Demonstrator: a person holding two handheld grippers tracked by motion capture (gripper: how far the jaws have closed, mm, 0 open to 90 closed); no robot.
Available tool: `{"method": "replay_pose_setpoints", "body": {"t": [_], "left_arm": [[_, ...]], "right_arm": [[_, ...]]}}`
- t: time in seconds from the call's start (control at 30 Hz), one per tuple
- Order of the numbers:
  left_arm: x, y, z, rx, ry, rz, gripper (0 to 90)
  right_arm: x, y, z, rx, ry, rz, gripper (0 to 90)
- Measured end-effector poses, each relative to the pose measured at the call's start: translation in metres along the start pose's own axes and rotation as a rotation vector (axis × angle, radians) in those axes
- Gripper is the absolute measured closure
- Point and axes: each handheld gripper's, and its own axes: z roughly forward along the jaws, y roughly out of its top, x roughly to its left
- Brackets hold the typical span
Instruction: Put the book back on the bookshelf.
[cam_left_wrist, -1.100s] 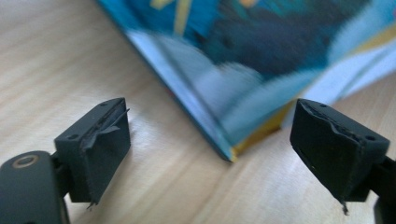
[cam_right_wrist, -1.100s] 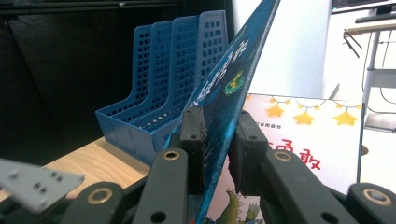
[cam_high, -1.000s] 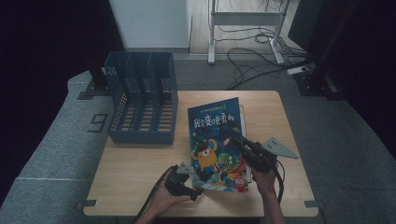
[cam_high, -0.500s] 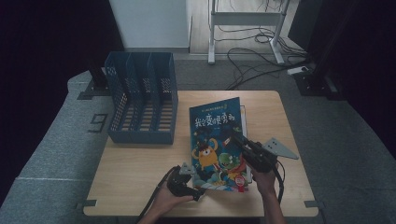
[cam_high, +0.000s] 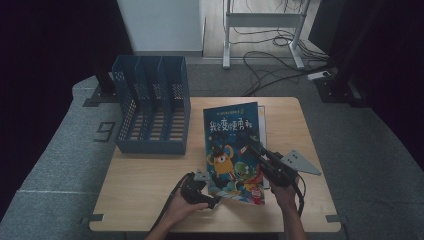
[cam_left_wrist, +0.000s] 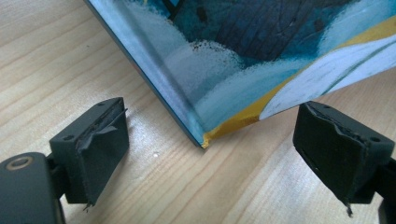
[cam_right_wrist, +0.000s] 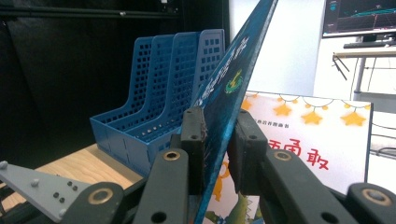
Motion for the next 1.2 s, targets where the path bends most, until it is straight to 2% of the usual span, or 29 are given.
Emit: {"method": "replay_pose_setpoints", "body": {"t": [0.33,0.53,0.67,0.77,0.87,1.0,1.2], "left_arm": [[-0.001,0.003,0.000,0.025,0.001,0.002,10.3],[0.002,0.005,0.002,0.016,0.005,-0.006,10.2],[0.011,0.014,0.005,0.031,0.027,-0.015,10.3],[0.017,0.020,0.009,0.025,0.043,-0.026,10.3],[0.020,0.022,0.010,0.025,0.057,-0.035,10.3],[0.017,0.021,0.010,0.025,0.077,-0.033,10.4],[0.013,0.017,0.009,0.016,0.088,-0.032,11.4]], "right_arm": [[0.000,0.003,-0.003,0.018,0.012,-0.027,76.6],[0.000,0.003,-0.001,-0.001,0.034,-0.018,77.1],[-0.001,0.004,0.005,-0.019,0.051,-0.039,78.4],[-0.004,0.006,0.011,-0.020,0.060,-0.059,79.0],[-0.007,0.006,0.014,-0.016,0.053,-0.051,79.2],[-0.009,0.003,0.010,-0.013,0.065,-0.034,79.8],[-0.003,0.004,0.000,0.001,0.075,-0.048,80.2]]}}
